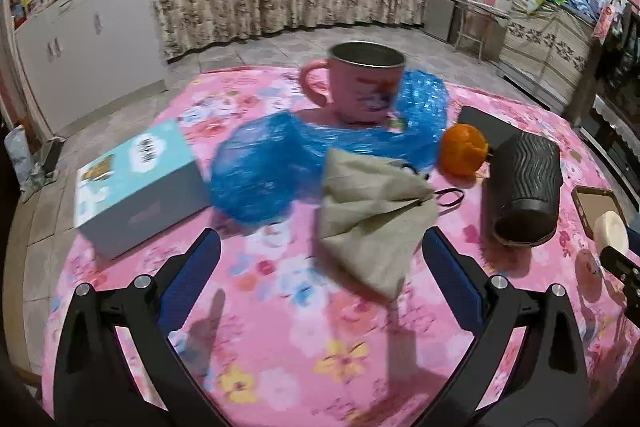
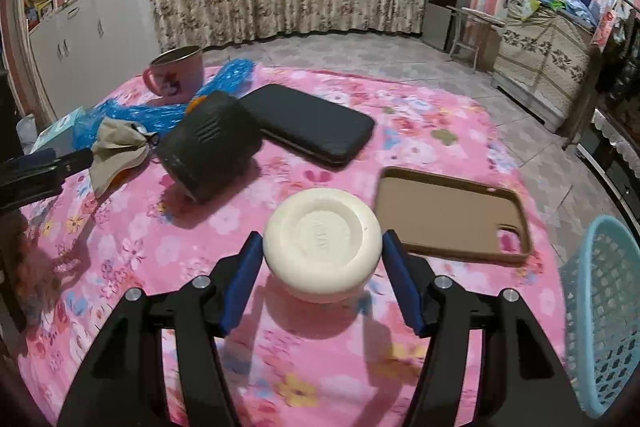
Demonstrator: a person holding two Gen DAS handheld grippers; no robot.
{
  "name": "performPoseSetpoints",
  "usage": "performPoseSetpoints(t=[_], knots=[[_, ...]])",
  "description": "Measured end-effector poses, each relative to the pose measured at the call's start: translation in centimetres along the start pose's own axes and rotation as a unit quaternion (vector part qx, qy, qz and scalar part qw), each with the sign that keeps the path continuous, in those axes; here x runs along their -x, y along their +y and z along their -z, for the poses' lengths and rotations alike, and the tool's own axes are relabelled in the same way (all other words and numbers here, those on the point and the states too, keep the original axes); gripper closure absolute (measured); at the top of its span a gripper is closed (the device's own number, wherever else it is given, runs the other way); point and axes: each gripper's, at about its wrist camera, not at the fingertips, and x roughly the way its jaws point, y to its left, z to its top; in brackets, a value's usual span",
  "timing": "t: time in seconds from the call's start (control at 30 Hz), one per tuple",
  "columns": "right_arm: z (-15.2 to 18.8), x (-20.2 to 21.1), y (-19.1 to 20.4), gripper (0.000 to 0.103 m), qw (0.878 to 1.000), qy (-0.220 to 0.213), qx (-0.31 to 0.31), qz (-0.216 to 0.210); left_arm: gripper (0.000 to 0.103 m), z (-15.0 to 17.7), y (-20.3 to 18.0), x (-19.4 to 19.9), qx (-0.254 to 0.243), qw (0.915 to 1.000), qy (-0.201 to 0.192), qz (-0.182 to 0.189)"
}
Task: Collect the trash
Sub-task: 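Close the right tool on the white round soap while the left tool grasps the beige cloth, then lift the soap and cloth and carry both over the blue basket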
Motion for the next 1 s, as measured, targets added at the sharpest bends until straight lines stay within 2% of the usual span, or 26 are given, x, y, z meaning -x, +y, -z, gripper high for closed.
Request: performPoseSetpoints(t=[0.2, 0.3, 0.37, 0.43, 0.53, 0.7, 0.9, 1.0], knots=[[0.4, 0.5, -2.1, 0.042, 1.000, -0.006, -0.014, 0.004, 0.009, -1.0, -1.5, -2.0, 0.003, 0.9999, 0.014, 0.005], [0.8, 0.4, -3.2, 0.042, 1.000, -0.006, -0.026, 0.005, 0.029, -1.0, -2.0, -2.7, -0.007, 0.9996, 0.024, 0.008], [1.0, 0.5, -3.6, 0.042, 0.999, -0.006, -0.033, 0.005, 0.051, -0.9, -2.1, -3.0, -0.012, 0.9992, 0.034, 0.016], [1.2, 0.7, -4.1, 0.042, 0.999, -0.008, -0.040, 0.004, 0.056, -0.7, -2.2, -3.0, -0.017, 0.9990, 0.039, 0.016], [1.3, 1.2, -4.4, 0.042, 0.999, -0.013, -0.044, 0.004, 0.070, -0.6, -2.1, -2.1, -0.020, 0.9989, 0.034, 0.027], [1.7, 2.1, -4.9, 0.042, 0.998, -0.021, -0.052, 0.003, 0.078, -0.4, -1.5, 0.2, -0.026, 0.9989, 0.025, 0.030], [1.9, 4.1, -5.7, 0.042, 0.998, -0.035, -0.057, 0.010, 0.079, -0.5, -1.6, 3.4, -0.043, 0.9989, 0.005, 0.021], [1.9, 5.4, -6.8, 0.042, 0.997, -0.045, -0.064, 0.016, 0.079, -0.8, -2.3, 5.2, -0.042, 0.9987, -0.006, 0.028]])
